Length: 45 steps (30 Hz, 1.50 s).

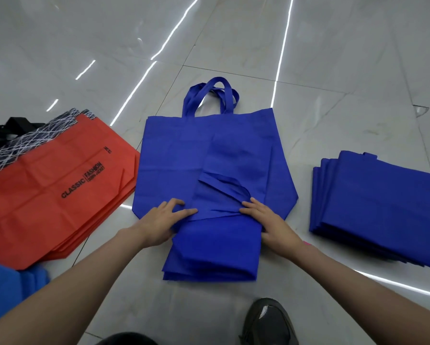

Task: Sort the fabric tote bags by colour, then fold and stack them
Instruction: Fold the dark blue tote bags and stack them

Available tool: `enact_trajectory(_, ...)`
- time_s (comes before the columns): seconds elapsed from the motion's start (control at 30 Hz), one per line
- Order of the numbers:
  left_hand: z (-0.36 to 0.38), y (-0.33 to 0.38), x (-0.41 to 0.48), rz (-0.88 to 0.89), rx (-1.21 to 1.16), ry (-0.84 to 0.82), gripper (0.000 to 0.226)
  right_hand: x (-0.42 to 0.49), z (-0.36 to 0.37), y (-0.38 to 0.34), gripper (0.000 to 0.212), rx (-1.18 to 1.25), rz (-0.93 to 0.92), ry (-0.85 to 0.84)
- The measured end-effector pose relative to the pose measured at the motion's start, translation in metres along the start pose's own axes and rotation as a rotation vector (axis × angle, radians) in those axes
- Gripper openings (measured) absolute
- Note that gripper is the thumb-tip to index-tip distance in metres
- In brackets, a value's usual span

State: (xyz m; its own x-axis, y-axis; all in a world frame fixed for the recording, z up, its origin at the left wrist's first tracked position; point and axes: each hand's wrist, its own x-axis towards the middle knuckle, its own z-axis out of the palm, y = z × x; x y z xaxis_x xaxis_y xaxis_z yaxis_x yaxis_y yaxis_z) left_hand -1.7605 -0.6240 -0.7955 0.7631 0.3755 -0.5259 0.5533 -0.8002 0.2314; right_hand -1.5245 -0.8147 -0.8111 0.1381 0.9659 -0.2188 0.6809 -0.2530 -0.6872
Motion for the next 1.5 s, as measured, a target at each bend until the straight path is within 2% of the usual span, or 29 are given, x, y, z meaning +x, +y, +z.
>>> enact_trajectory(0.07, -0.001, 0.006, 0.000, -0.081, -0.388, 0.078, 0.052, -0.002, -0.007, -0.008, 0.034, 0.197, 0.064, 0.030)
enact_trajectory(0.1, -0.002, 0.011, 0.001, -0.124, -0.590, 0.150, 0.031, -0.002, -0.010, -0.016, 0.020, 0.309, 0.146, 0.068)
enact_trajectory(0.13, -0.006, 0.018, 0.003, -0.150, -0.712, 0.243, 0.011, -0.002, -0.011, -0.024, 0.016, 0.422, 0.222, 0.110)
enact_trajectory(0.2, -0.012, 0.033, 0.010, -0.185, -0.859, 0.309, 0.032, 0.000, -0.008, -0.031, 0.043, 0.561, 0.355, 0.218)
enact_trajectory(0.23, -0.012, 0.038, 0.016, -0.198, -0.952, 0.323, 0.040, 0.003, -0.006, -0.032, 0.048, 0.586, 0.417, 0.263)
enact_trajectory(0.33, -0.013, 0.050, 0.034, -0.328, -1.153, 0.365, 0.046, 0.014, -0.006, -0.034, 0.053, 0.661, 0.535, 0.366)
enact_trajectory(0.43, -0.014, 0.059, 0.049, -0.434, -1.196, 0.437, 0.051, 0.029, -0.013, -0.032, 0.049, 0.691, 0.614, 0.501)
enact_trajectory(0.53, -0.017, 0.063, 0.056, -0.512, -1.180, 0.512, 0.052, 0.045, -0.022, -0.029, 0.047, 0.615, 0.680, 0.553)
enact_trajectory(0.6, -0.017, 0.063, 0.061, -0.551, -1.185, 0.536, 0.041, 0.055, -0.023, -0.023, 0.047, 0.546, 0.739, 0.540)
enact_trajectory(0.7, -0.015, 0.064, 0.065, -0.588, -1.215, 0.538, 0.051, 0.062, -0.020, -0.018, 0.044, 0.418, 0.800, 0.505)
enact_trajectory(0.77, -0.013, 0.064, 0.066, -0.598, -1.089, 0.522, 0.054, 0.063, -0.016, -0.023, 0.040, 0.299, 0.842, 0.472)
enact_trajectory(0.8, -0.011, 0.063, 0.065, -0.596, -0.971, 0.520, 0.052, 0.063, -0.014, -0.028, 0.042, 0.137, 0.848, 0.476)
enact_trajectory(0.83, -0.008, 0.063, 0.065, -0.588, -0.868, 0.527, 0.050, 0.063, -0.011, -0.030, 0.048, -0.095, 0.782, 0.532)
enact_trajectory(0.87, -0.006, 0.063, 0.064, -0.587, -0.806, 0.535, 0.048, 0.064, -0.006, -0.033, 0.052, -0.309, 0.631, 0.602)
enact_trajectory(0.93, -0.002, 0.067, 0.063, -0.585, -0.775, 0.550, 0.046, 0.069, 0.011, -0.042, 0.052, -0.520, 0.236, 0.679)
enact_trajectory(1.0, 0.003, 0.071, 0.060, -0.590, -0.695, 0.574, 0.046, 0.077, 0.034, -0.049, 0.050, -0.520, 0.031, 0.557)
enact_trajectory(1.1, 0.010, 0.075, 0.059, -0.616, -0.476, 0.576, 0.046, 0.083, 0.060, -0.046, 0.051, -0.555, 0.029, 0.297)
enact_trajectory(1.17, 0.012, 0.078, 0.061, -0.653, -0.427, 0.562, 0.047, 0.087, 0.064, -0.041, 0.052, -0.562, 0.052, 0.190)
enact_trajectory(1.27, 0.013, 0.078, 0.064, -0.635, -0.424, 0.577, 0.045, 0.085, 0.058, -0.031, 0.052, -0.579, 0.044, 0.194)
enact_trajectory(1.4, 0.021, 0.072, 0.069, -0.546, -0.309, 0.600, 0.039, 0.057, 0.037, 0.004, 0.056, -0.515, 0.157, 0.226)
enact_trajectory(1.5, 0.016, 0.070, 0.069, -0.545, -0.305, 0.600, 0.040, 0.054, 0.025, 0.000, 0.056, -0.542, 0.163, 0.241)
